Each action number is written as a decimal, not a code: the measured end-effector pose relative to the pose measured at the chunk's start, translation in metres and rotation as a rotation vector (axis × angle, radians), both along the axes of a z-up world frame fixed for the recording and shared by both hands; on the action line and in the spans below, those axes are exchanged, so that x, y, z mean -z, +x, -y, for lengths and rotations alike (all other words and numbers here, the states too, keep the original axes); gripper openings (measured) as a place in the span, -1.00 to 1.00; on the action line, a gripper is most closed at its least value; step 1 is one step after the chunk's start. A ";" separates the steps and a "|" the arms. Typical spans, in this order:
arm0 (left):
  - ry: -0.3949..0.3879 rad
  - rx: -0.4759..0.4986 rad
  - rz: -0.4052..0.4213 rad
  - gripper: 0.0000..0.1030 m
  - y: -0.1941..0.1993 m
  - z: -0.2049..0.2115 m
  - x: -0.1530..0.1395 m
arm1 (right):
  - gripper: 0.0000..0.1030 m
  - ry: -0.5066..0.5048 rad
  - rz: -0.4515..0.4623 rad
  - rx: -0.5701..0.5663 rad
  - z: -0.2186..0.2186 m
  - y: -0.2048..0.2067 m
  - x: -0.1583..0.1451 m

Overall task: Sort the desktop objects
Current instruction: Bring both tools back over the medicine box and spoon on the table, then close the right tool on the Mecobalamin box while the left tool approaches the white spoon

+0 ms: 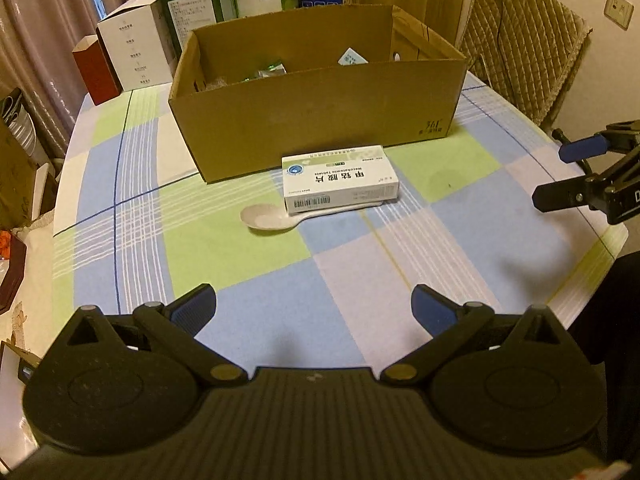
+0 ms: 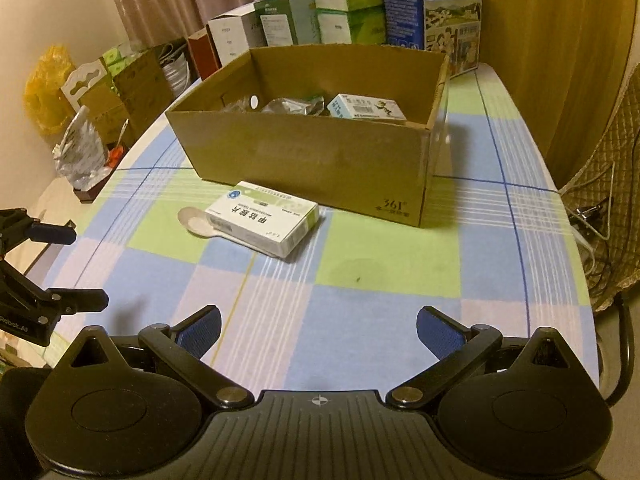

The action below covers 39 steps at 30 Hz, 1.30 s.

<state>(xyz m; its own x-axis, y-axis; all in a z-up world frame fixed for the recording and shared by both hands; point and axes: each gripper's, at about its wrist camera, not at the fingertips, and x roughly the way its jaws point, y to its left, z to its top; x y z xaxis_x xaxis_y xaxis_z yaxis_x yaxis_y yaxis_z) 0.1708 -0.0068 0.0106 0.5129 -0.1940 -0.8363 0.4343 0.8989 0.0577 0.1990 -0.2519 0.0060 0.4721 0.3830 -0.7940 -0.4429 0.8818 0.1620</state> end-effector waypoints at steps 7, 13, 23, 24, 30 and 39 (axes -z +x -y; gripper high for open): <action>0.012 0.018 -0.006 0.98 0.005 0.001 0.008 | 0.97 -0.025 0.018 -0.036 -0.010 0.005 0.003; 0.026 0.047 -0.013 0.98 0.009 0.002 0.018 | 0.97 -0.042 0.043 -0.100 -0.023 0.012 0.010; 0.048 0.113 -0.020 0.98 0.027 -0.001 0.033 | 0.96 -0.074 0.111 -0.242 -0.051 0.028 0.026; 0.047 0.119 -0.020 0.98 0.030 -0.001 0.034 | 0.96 -0.077 0.116 -0.256 -0.055 0.030 0.029; 0.055 0.176 -0.001 0.98 0.049 0.000 0.044 | 0.96 -0.095 0.140 -0.316 -0.070 0.047 0.041; 0.052 0.279 0.026 0.98 0.079 -0.003 0.055 | 0.81 -0.097 0.154 -0.354 -0.089 0.078 0.063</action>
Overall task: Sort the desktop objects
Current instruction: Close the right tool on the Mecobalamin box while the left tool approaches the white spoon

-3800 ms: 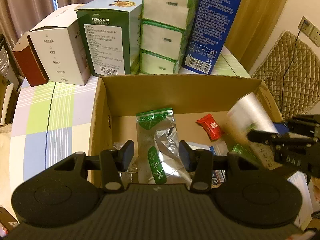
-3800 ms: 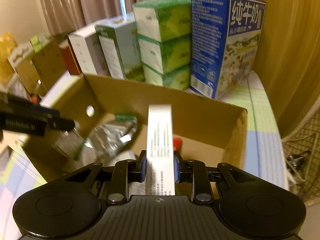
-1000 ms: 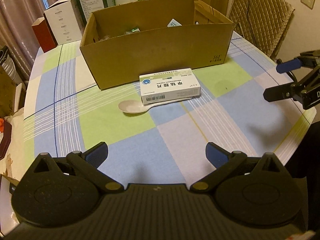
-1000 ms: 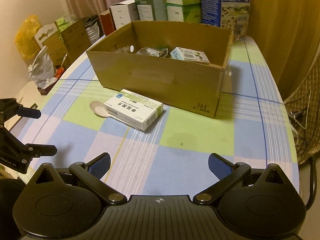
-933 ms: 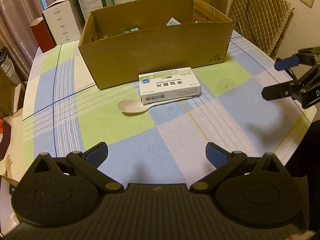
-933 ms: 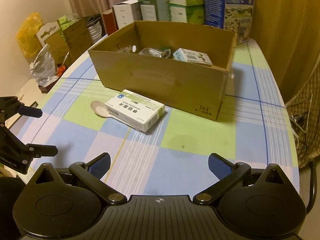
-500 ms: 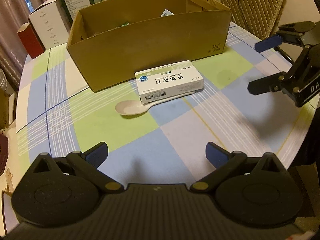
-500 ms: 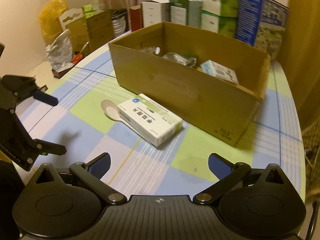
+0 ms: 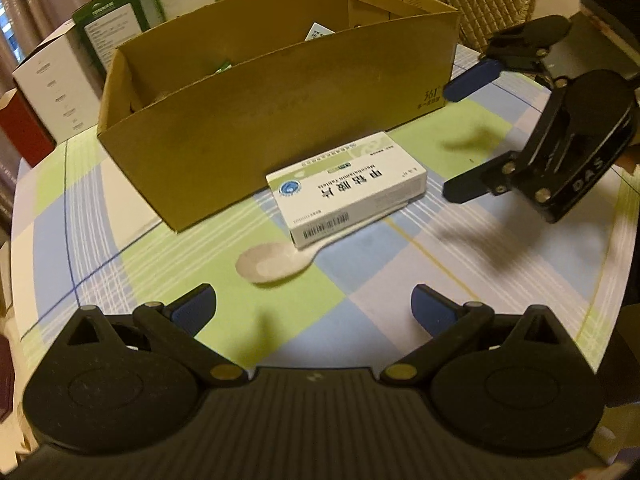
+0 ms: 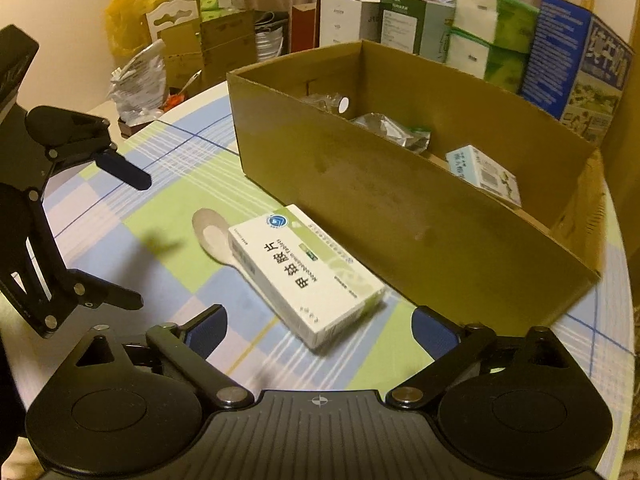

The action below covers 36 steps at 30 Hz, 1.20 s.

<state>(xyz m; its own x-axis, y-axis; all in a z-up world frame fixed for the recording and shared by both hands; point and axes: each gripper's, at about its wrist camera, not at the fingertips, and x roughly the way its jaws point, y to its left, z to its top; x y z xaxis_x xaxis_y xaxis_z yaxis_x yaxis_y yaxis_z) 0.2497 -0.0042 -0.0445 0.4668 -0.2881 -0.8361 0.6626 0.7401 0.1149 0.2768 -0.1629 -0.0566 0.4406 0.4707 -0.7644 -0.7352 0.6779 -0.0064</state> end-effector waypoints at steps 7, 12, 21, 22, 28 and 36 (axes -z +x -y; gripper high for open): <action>0.003 0.078 0.017 0.98 0.021 0.001 0.008 | 0.65 -0.021 0.031 -0.059 -0.018 0.015 0.015; -0.013 0.121 0.011 0.98 0.034 0.002 0.017 | 0.64 -0.038 0.039 -0.103 -0.028 0.024 0.026; -0.016 0.232 -0.015 0.98 0.049 0.013 0.032 | 0.64 -0.028 0.009 -0.105 -0.033 0.037 0.040; -0.015 0.245 -0.016 0.98 0.050 0.014 0.033 | 0.64 -0.028 0.009 -0.108 -0.033 0.038 0.041; -0.026 0.270 -0.045 0.94 0.059 0.014 0.040 | 0.64 -0.019 0.009 -0.124 -0.033 0.039 0.044; -0.012 0.284 -0.082 0.44 0.063 0.015 0.050 | 0.63 -0.056 0.004 -0.079 -0.034 0.030 0.042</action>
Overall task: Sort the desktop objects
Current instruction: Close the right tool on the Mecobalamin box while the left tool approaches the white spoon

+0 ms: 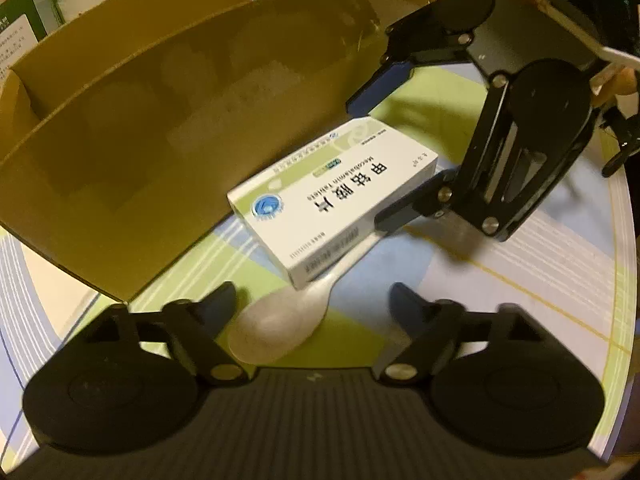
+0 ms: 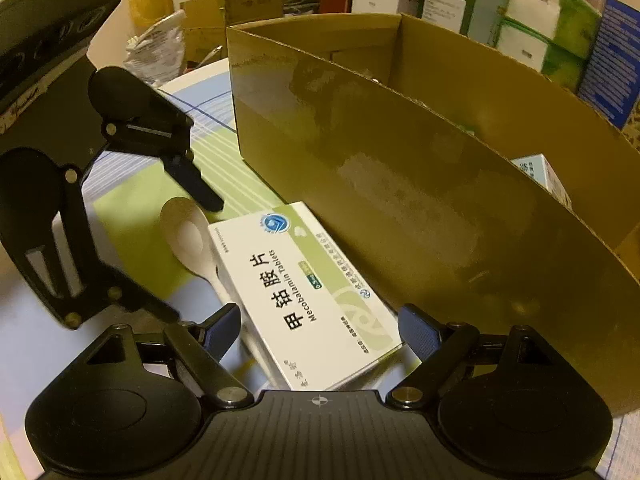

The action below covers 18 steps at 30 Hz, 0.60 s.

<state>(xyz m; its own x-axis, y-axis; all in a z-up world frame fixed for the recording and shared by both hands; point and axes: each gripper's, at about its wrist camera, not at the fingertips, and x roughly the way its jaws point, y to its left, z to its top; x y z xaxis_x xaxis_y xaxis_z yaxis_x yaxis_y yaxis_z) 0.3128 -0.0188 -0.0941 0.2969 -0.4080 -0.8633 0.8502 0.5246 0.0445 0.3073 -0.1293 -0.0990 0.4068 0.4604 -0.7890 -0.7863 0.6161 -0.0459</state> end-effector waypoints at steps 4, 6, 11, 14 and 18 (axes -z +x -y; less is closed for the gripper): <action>-0.007 -0.001 -0.023 0.16 -0.002 -0.001 0.003 | 0.63 0.007 -0.014 0.018 0.004 -0.008 -0.002; -0.011 0.000 -0.024 -0.03 -0.006 -0.001 0.002 | 0.63 0.016 -0.023 0.033 0.007 -0.011 -0.003; -0.001 -0.004 -0.023 -0.49 -0.020 0.001 0.001 | 0.60 0.011 -0.076 0.039 0.011 -0.025 -0.002; 0.019 -0.017 -0.016 -0.63 -0.032 0.002 0.000 | 0.60 0.029 0.002 0.042 0.015 -0.034 -0.013; 0.039 -0.031 -0.009 -0.79 -0.046 -0.002 0.001 | 0.60 0.052 0.004 0.066 0.017 -0.021 -0.020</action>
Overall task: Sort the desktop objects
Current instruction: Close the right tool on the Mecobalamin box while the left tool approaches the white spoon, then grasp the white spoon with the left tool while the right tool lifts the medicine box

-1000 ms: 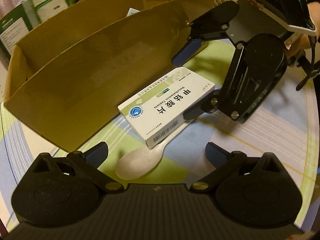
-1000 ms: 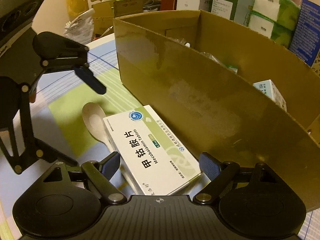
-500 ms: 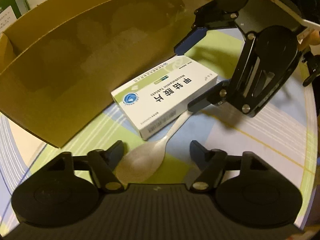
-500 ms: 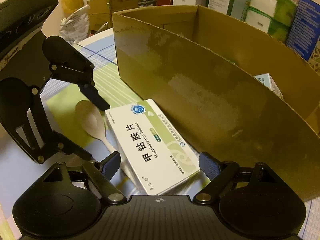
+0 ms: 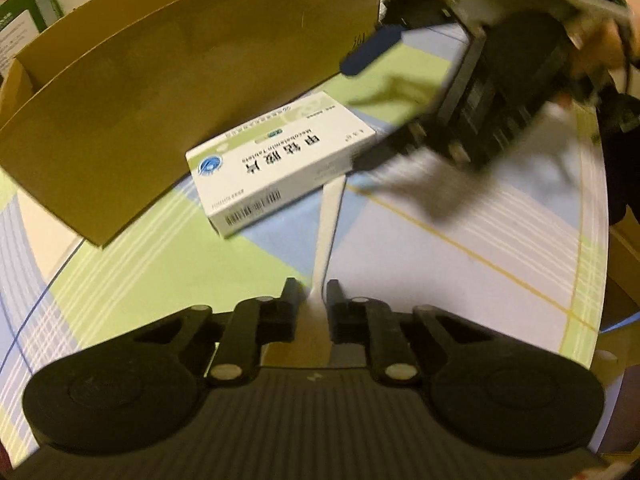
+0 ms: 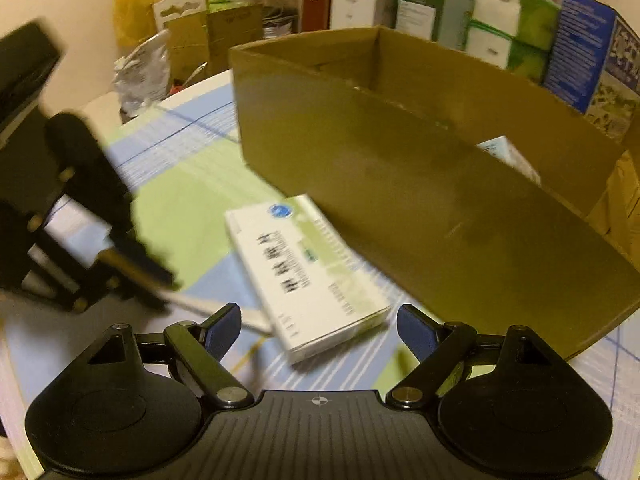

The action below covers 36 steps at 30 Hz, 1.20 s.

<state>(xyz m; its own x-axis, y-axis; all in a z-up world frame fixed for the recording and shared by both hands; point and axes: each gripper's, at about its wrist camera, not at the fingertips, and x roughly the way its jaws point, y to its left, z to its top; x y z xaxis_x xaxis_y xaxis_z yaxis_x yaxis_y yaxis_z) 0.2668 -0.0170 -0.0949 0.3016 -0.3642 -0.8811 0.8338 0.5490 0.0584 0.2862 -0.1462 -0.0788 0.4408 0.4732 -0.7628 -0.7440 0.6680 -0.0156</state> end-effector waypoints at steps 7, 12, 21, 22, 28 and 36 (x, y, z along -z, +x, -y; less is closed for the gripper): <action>-0.020 -0.106 -0.015 -0.86 -0.007 -0.013 -0.001 | 0.61 0.004 -0.030 -0.060 -0.010 0.022 0.012; -0.043 -0.151 -0.019 -0.86 -0.017 -0.022 -0.005 | 0.61 -0.050 -0.046 -0.085 -0.018 0.025 0.023; -0.051 -0.198 0.006 -0.59 -0.039 -0.028 -0.009 | 0.40 -0.103 -0.051 0.006 0.006 -0.016 0.016; -0.043 -0.201 0.010 -0.59 -0.041 -0.026 -0.010 | 0.40 -0.109 -0.059 0.034 0.012 -0.020 0.015; -0.029 -0.277 0.009 -0.59 -0.052 -0.019 -0.012 | 0.40 -0.092 -0.108 0.200 0.051 -0.063 0.009; -0.099 -0.372 0.108 -0.15 -0.085 -0.025 -0.018 | 0.43 0.011 -0.105 0.240 0.068 -0.098 -0.004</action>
